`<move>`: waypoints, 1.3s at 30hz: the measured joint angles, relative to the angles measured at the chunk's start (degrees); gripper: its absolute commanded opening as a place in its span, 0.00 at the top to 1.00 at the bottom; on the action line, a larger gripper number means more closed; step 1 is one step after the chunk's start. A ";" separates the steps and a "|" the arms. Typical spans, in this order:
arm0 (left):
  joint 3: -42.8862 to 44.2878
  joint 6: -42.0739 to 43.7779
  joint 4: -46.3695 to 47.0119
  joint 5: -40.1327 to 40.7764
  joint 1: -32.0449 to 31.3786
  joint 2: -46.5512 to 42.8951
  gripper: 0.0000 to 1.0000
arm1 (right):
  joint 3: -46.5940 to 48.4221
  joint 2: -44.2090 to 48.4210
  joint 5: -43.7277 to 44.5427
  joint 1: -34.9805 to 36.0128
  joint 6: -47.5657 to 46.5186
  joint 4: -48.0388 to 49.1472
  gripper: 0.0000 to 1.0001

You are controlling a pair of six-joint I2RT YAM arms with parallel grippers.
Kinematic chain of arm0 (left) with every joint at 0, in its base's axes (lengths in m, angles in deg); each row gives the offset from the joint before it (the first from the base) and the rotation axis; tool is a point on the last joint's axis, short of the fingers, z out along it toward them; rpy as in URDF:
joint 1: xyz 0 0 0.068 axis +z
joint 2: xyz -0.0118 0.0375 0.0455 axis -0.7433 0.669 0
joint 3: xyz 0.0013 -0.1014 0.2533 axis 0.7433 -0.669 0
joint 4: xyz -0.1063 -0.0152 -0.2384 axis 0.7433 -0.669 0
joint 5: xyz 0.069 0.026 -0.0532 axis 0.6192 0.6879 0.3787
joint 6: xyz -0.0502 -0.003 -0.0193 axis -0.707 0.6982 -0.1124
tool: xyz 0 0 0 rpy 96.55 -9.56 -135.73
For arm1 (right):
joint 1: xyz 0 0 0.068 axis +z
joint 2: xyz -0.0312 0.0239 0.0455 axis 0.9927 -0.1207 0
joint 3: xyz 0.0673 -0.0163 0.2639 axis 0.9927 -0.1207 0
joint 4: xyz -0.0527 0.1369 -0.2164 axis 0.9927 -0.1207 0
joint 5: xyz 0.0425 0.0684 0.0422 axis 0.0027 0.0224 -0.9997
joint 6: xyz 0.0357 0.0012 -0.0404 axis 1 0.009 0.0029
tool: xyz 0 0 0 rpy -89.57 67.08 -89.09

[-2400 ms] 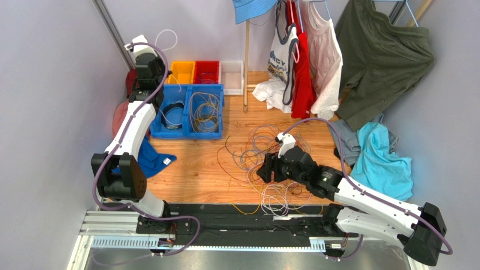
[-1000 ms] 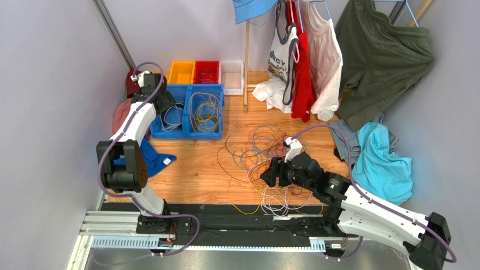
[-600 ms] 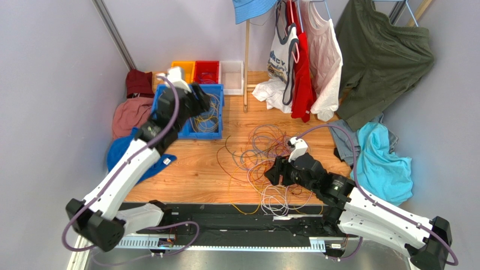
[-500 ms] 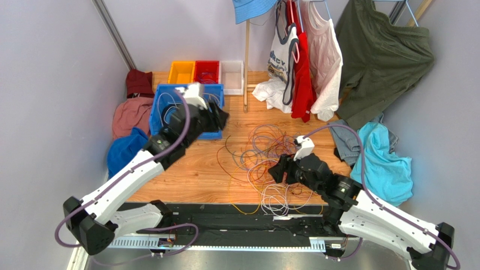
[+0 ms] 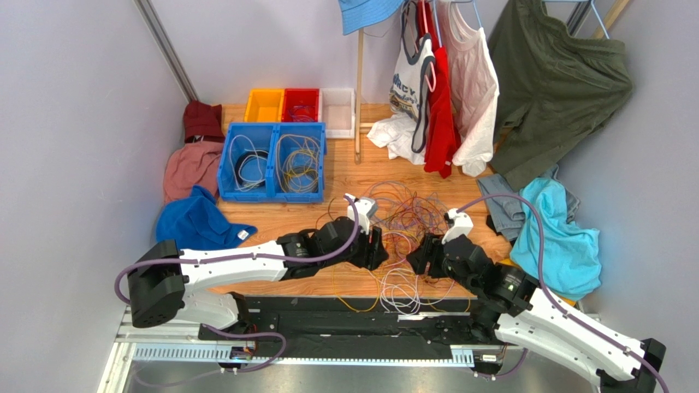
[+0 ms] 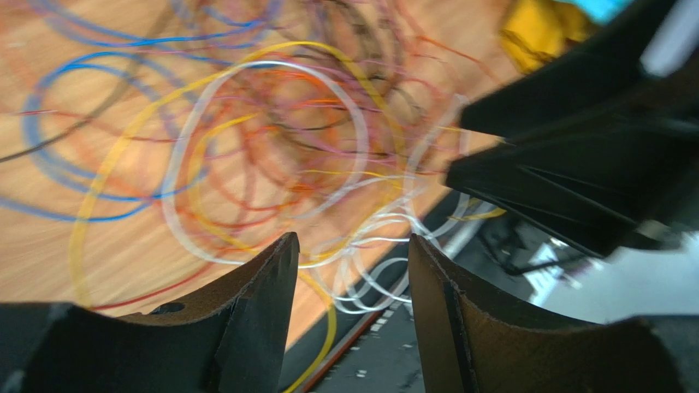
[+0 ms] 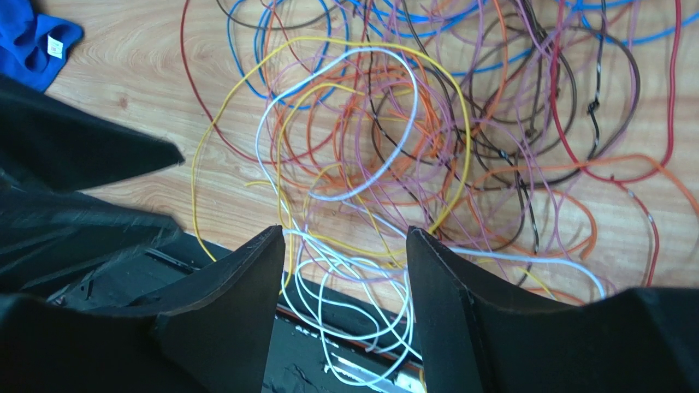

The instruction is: Untangle the cables

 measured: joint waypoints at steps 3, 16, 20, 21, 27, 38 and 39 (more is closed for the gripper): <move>-1.18 0.07 5.90 -2.32 -2.95 0.17 0.38 | -2.14 5.05 -0.15 0.00 1.90 -2.01 0.40; -1.55 0.26 17.07 -10.32 -4.37 16.96 0.62 | -2.10 9.14 -0.11 0.00 4.15 -4.63 0.41; -1.55 0.24 17.40 -9.99 -4.37 17.09 0.99 | -2.08 9.14 -0.09 0.00 4.17 -4.63 0.41; -1.55 0.28 17.25 -9.49 -4.35 16.81 1.00 | -2.08 9.14 -0.09 0.00 4.17 -4.63 0.41; -0.50 4.37 7.91 -2.58 -4.37 5.31 1.00 | -2.08 9.16 -0.09 0.00 4.17 -4.59 0.41; 47.08 26.73 -13.88 13.35 1.57 -13.29 1.00 | -2.08 9.14 -0.61 0.00 3.91 -3.04 0.41; 51.65 28.59 -14.95 13.92 1.57 -12.66 1.00 | -2.05 9.07 -0.74 0.00 3.69 -2.69 0.41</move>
